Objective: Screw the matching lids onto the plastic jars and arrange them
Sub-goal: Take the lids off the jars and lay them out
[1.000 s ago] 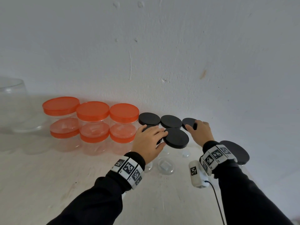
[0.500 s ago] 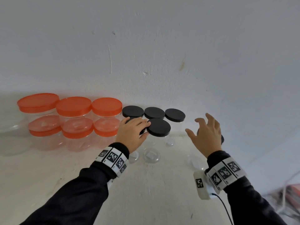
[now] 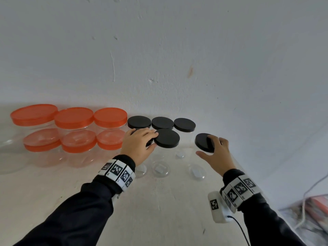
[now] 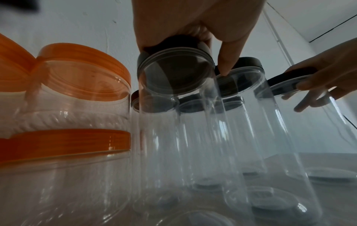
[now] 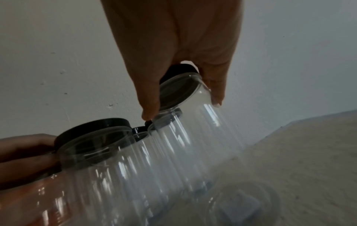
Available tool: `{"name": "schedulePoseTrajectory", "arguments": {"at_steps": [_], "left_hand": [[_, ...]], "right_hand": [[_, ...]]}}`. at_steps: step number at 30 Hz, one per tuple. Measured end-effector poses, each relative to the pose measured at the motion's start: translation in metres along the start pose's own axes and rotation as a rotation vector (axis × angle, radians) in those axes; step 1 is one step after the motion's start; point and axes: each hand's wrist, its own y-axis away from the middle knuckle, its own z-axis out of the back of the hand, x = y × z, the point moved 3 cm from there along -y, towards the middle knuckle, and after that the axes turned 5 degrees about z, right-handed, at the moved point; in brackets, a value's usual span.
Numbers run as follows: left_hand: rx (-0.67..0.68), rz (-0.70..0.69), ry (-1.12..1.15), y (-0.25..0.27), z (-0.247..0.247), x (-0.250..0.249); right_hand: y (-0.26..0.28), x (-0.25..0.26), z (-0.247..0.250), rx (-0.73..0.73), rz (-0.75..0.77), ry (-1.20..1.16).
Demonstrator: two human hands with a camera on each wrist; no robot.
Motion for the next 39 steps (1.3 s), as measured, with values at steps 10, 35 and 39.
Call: {"name": "schedulePoseTrajectory", "arguments": {"at_steps": [10, 35, 39], "left_hand": [[-0.023, 0.068, 0.240, -0.003, 0.012, 0.002], [0.151, 0.684, 0.578, 0.047, -0.006, 0.037], [0.153, 0.687, 0.575, 0.047, -0.005, 0.036]], "right_hand": [[-0.017, 0.004, -0.036, 0.004, -0.019, -0.278], [-0.017, 0.001, -0.040, 0.086, -0.023, -0.255], [-0.016, 0.001, -0.040, 0.095, -0.034, -0.279]]}}
